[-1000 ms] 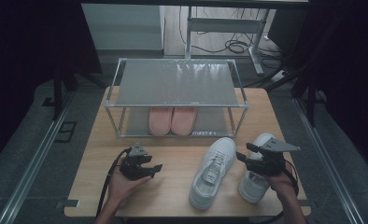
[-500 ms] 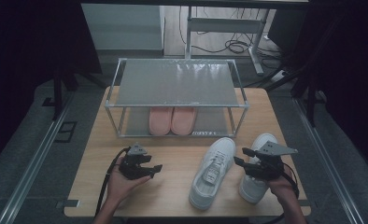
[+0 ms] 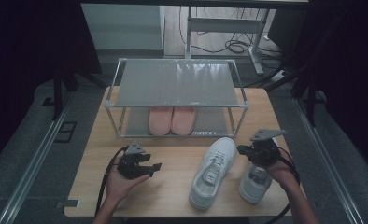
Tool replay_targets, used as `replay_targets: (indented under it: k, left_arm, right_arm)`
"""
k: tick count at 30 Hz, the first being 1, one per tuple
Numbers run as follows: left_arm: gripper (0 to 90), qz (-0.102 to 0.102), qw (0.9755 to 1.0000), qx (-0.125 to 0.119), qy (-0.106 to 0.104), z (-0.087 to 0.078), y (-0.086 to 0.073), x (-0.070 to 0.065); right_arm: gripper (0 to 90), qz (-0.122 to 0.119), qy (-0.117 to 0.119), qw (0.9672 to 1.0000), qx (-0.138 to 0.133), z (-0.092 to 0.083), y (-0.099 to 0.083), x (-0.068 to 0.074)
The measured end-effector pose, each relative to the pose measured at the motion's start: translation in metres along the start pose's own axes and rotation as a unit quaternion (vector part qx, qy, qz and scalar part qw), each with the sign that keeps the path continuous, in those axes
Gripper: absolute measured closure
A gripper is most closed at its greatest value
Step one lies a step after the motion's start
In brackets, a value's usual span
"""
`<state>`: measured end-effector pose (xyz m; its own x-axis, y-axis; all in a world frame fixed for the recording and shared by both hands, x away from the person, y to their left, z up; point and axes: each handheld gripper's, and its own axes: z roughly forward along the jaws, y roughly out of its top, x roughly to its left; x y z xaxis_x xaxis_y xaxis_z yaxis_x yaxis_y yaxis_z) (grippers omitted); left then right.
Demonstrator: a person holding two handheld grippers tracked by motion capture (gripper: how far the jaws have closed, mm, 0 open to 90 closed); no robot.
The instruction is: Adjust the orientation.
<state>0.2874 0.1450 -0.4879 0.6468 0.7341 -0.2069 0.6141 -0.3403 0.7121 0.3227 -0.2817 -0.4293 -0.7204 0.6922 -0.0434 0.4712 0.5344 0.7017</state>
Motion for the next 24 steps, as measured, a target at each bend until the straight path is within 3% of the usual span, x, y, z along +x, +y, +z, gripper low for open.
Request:
replay_targets:
  k: [8,15,24]
  left_arm:
    - [39.3,-0.007,1.0000,-0.001,-0.003,0.000,0.000,-0.001]
    - [39.9,-0.008,0.9999,-0.003,-0.007,-0.002,0.000,0.000]
    - [40.2,-0.007,0.9999,-0.010,-0.007,-0.005,0.000,0.000]
  right_arm:
    - [89.6,-0.014,0.009,0.9978,0.064,0.026,0.017,-0.015]
    - [89.9,-0.016,0.006,0.9935,0.113,0.046,0.024,-0.021]
    - [90.0,-0.004,-0.008,0.9885,0.151,0.056,0.025,-0.026]
